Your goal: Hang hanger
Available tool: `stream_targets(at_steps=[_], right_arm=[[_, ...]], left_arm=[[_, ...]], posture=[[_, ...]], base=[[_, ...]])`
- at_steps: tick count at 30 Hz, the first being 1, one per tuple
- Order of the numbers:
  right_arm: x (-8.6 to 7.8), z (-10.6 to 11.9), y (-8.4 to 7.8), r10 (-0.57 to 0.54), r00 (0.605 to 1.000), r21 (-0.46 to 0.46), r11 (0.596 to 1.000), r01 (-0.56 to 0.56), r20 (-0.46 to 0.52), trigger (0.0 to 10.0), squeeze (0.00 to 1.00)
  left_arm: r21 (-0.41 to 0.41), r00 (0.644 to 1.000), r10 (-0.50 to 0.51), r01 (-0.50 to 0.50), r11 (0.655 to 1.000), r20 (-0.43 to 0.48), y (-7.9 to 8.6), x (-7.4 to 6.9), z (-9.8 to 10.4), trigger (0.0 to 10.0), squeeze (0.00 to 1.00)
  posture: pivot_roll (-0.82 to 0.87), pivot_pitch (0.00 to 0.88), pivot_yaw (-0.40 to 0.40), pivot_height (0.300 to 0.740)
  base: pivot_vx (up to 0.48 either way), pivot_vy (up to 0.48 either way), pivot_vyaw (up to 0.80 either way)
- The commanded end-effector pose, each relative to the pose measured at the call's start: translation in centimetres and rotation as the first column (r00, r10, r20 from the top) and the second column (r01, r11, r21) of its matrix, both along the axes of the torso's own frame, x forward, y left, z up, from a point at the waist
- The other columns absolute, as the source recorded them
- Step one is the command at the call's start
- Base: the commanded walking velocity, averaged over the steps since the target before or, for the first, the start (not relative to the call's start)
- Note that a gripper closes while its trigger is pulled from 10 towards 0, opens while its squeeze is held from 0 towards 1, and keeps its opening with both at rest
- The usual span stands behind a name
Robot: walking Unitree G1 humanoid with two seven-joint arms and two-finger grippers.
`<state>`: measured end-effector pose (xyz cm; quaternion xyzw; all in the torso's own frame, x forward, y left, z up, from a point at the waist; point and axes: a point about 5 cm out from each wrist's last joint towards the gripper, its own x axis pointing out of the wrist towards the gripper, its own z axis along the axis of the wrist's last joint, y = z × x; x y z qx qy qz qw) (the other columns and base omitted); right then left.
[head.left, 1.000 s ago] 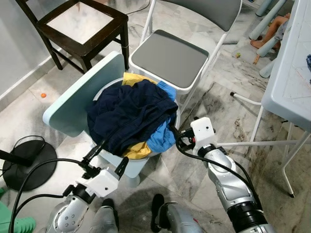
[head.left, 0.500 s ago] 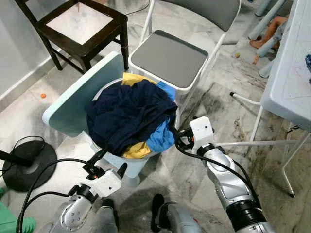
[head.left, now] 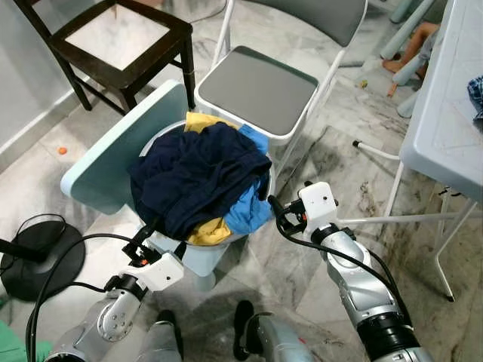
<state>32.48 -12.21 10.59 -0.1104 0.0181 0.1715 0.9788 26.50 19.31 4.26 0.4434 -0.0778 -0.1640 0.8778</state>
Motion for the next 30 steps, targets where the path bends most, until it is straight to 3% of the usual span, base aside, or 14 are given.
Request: stream_targets(at_steps=[1, 2, 3, 4, 10, 11, 12, 13, 14, 15, 24, 30], right_arm=[[-0.5, -0.6, -0.3, -0.008, 1.0, -0.002, 1.0, 0.008, -0.023, 10.0, 0.0], [-0.5, -0.6, -0.4, -0.009, 1.0, -0.002, 1.0, 0.009, -0.022, 10.0, 0.0], [-0.5, -0.6, -0.4, -0.01, 1.0, -0.002, 1.0, 0.01, -0.022, 10.0, 0.0], [-0.5, -0.6, -0.5, -0.013, 1.0, -0.003, 1.0, 0.013, -0.022, 10.0, 0.0], [-0.6, -0.6, -0.6, -0.018, 1.0, -0.004, 1.0, 0.018, -0.023, 10.0, 0.0], [-0.6, -0.6, -0.6, -0.019, 1.0, -0.005, 1.0, 0.018, -0.023, 10.0, 0.0], [-0.7, -0.6, -0.6, -0.019, 1.0, -0.005, 1.0, 0.019, -0.024, 10.0, 0.0], [-0.7, -0.6, -0.6, -0.019, 1.0, -0.005, 1.0, 0.019, -0.024, 10.0, 0.0], [-0.7, -0.6, -0.6, -0.019, 1.0, -0.005, 1.0, 0.019, -0.024, 10.0, 0.0], [-0.7, -0.6, -0.6, -0.02, 1.0, -0.005, 1.0, 0.02, -0.024, 10.0, 0.0], [-0.7, -0.7, -0.7, -0.023, 0.999, -0.006, 1.0, 0.023, -0.024, 10.0, 0.0], [-0.7, -0.8, -0.5, -0.023, 0.999, -0.004, 1.0, 0.023, -0.027, 10.0, 0.0]], left_arm=[[0.016, 1.0, -0.012, 0.012, 1.0, 0.005, -0.1, -0.2, -0.2, 10.0, 0.0], [0.028, 1.0, -0.016, 0.016, 0.999, 0.022, 0.0, 0.0, -0.1, 10.0, 0.0], [0.028, 0.999, -0.014, 0.013, 1.0, 0.029, 0.0, 0.0, -0.1, 0.3, 0.0], [0.025, 0.999, -0.01, 0.009, 1.0, 0.031, 0.1, 0.1, -0.1, 0.0, 0.0], [0.037, 0.994, -0.019, 0.015, 0.999, 0.104, 0.1, 0.6, 1.0, 0.0, 0.0], [0.039, 0.994, -0.02, 0.015, 0.999, 0.108, 0.0, 0.7, 1.1, 0.9, 0.0], [0.04, 0.994, -0.018, 0.013, 0.999, 0.112, 0.0, 0.7, 1.1, 4.9, 0.0], [0.04, 0.994, -0.016, 0.012, 0.999, 0.111, 0.0, 0.7, 1.1, 4.9, 0.0], [0.037, 0.994, -0.015, 0.011, 0.999, 0.109, 0.1, 0.7, 1.1, 9.6, 0.0], [0.035, 0.995, -0.012, 0.009, 0.999, 0.104, 0.0, 0.6, 1.0, 10.0, 0.0], [0.038, 0.994, -0.019, 0.015, 0.999, 0.107, 0.0, -0.6, 0.6, 10.0, 0.0], [0.047, 0.995, -0.057, 0.054, 0.997, 0.08, -0.8, -2.2, 0.0, 10.0, 0.0]], posture=[[0.21, 0.358, -0.141, 0.74], [0.21, 0.359, -0.14, 0.74], [0.2, 0.357, -0.14, 0.74], [0.2, 0.356, -0.139, 0.74], [0.2, 0.358, -0.137, 0.74], [0.2, 0.358, -0.137, 0.74], [0.2, 0.357, -0.136, 0.74], [0.2, 0.357, -0.136, 0.74], [0.21, 0.357, -0.134, 0.74], [0.21, 0.357, -0.134, 0.74], [0.21, 0.361, -0.13, 0.74], [0.22, 0.364, -0.125, 0.74]], base=[[0.0, 0.0, 0.0], [0.0, 0.0, 0.0], [0.0, 0.0, 0.0], [0.0, 0.0, 0.0], [0.0, 0.0, 0.0], [0.0, 0.0, 0.0], [0.0, 0.0, 0.0], [0.0, 0.0, 0.0], [0.0, 0.0, 0.0], [0.0, 0.0, 0.0], [0.0, 0.0, 0.0], [0.0, 0.0, 0.0]])
